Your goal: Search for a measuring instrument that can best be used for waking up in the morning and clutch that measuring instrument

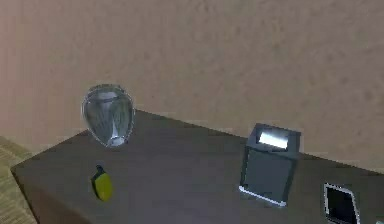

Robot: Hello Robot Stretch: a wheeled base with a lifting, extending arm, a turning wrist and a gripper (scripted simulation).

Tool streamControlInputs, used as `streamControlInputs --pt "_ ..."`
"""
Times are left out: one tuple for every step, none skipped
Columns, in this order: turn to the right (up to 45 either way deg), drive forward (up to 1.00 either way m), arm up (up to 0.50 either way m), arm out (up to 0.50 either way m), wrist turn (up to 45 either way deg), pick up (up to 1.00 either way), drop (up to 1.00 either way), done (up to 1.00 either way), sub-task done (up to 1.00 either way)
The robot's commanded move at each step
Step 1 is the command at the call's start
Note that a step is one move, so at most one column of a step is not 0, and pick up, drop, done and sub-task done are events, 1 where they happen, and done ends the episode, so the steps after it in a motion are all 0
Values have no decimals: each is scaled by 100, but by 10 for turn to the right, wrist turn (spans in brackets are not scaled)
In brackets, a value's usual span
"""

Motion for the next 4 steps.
streamControlInputs --pt "-450 0 0 0 0 0 0 0 0" --pt "-180 0 0 0 0 0 0 0 0" --pt "0 0 50 0 0 0 0 0 0" --pt "0 0 38 0 0 0 0 0 0"
